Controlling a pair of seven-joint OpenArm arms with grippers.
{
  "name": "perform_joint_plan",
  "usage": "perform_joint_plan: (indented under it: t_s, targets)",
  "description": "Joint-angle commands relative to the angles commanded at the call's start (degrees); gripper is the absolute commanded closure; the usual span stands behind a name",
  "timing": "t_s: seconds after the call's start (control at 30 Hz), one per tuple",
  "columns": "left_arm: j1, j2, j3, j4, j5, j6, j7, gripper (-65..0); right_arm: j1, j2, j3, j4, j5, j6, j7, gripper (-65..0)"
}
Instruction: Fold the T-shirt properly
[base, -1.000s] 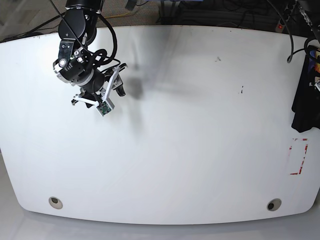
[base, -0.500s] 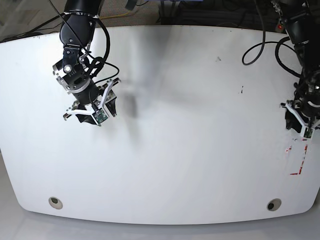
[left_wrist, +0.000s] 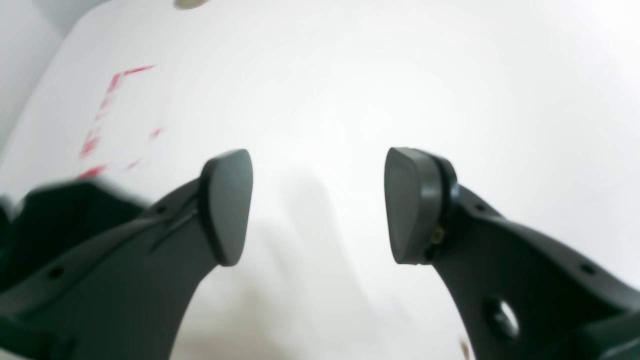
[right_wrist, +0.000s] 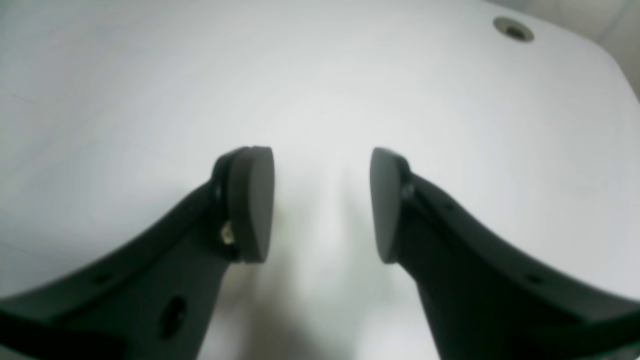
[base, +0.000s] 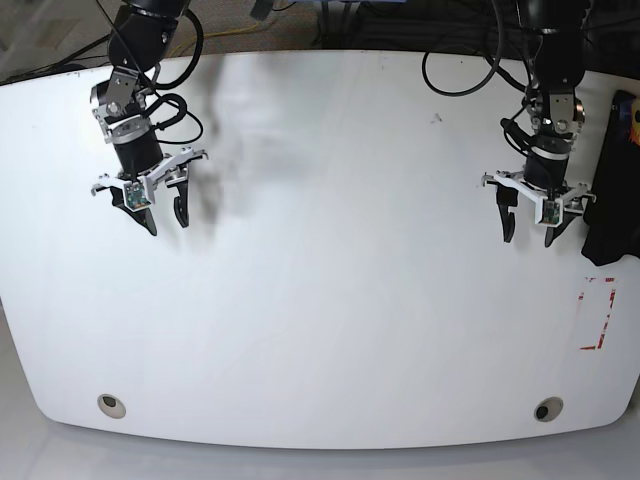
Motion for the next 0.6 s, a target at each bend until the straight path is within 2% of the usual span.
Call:
perform_joint_plan:
  t_s: [0.2,0.33,0.6]
  targets:
    - [13.45,4.75,0.18,8.62,0.00,0.00,-0.18,-38.5,-9.23,0.18,-0.09,1.05,7.65,0.35,0.53,-29.2]
    - [22.68,6.15,0.18,13.80,0.00,0.00,0.09,-38.5,-15.38,0.62,-0.18,1.14,11.60,0.53,0.62,-29.2]
    - [39.38,6.42,0.09,19.96,-0.18,0.00,0.18,-38.5,-27.08,2.46,-0.44,1.14,19.60,0.62,0.62,-29.2]
